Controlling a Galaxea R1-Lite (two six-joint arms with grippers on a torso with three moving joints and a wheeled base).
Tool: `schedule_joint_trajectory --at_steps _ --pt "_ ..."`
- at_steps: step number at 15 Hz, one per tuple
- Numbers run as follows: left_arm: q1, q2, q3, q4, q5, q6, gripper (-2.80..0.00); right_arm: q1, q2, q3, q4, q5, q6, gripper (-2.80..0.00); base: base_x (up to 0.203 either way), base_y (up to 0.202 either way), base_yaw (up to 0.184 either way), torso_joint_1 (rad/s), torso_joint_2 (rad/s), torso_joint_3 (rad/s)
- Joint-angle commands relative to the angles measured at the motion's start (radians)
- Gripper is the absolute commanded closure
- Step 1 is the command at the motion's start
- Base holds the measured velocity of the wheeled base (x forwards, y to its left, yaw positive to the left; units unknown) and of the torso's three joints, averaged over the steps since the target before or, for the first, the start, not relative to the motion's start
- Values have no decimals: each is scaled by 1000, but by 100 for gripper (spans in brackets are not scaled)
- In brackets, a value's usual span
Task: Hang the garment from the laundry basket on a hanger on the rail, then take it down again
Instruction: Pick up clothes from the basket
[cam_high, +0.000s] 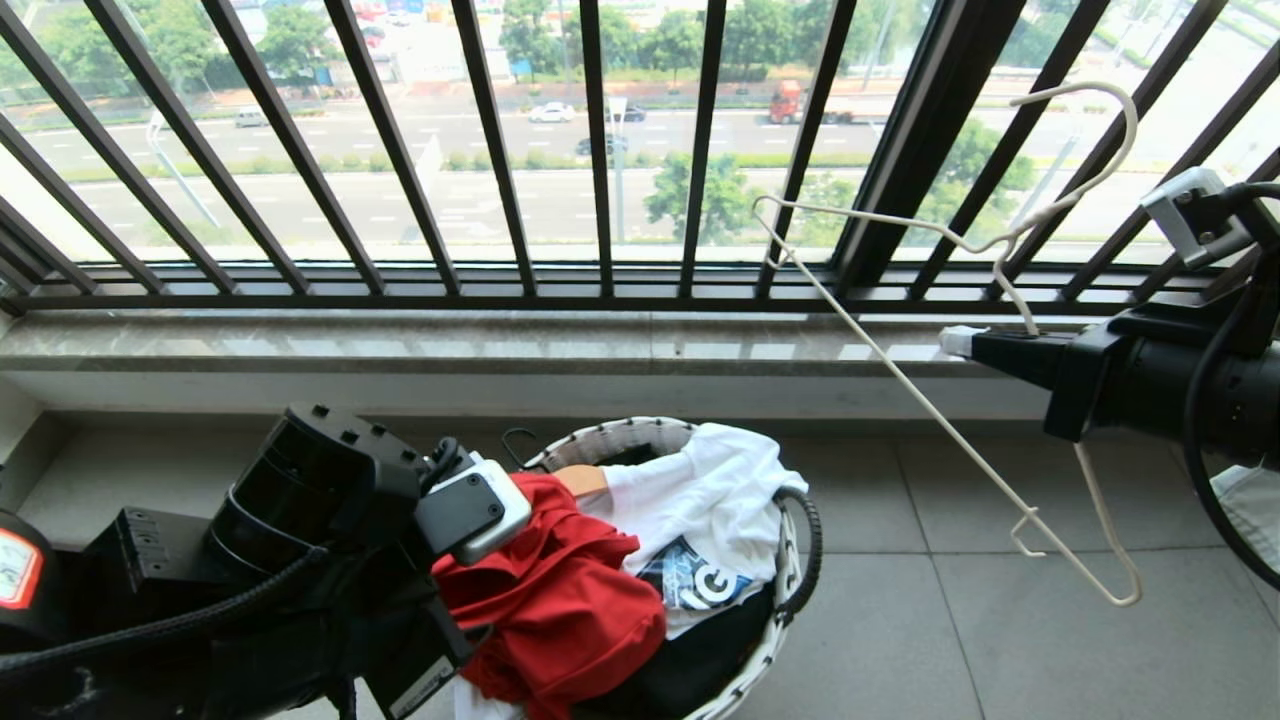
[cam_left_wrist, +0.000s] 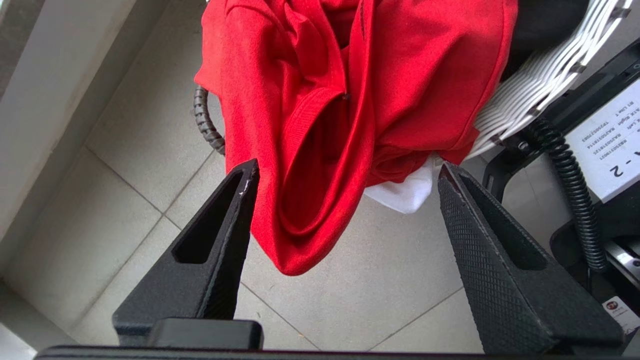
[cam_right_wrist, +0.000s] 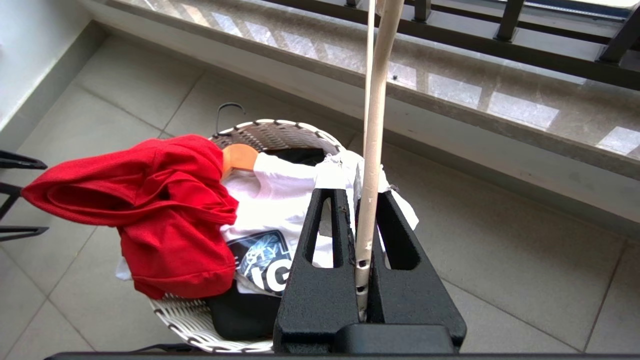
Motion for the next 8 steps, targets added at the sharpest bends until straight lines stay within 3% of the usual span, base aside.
schedule_joint_trajectory --at_steps 1,3,4,8 --pt "-56 -2 -58 2 3 -17 -280 0 -2 0 -3 3 0 0 0 0 0 0 0 0" --pt "-83 30 -100 4 7 -12 -280 0 -1 0 -3 3 0 0 0 0 0 0 0 0" --pt "-93 50 -115 7 9 -10 0 -2 -1 0 -3 3 0 0 0 0 0 0 0 0" --pt "-87 117 -118 14 14 28 0 -5 -2 0 -3 3 0 0 0 0 0 0 0 0"
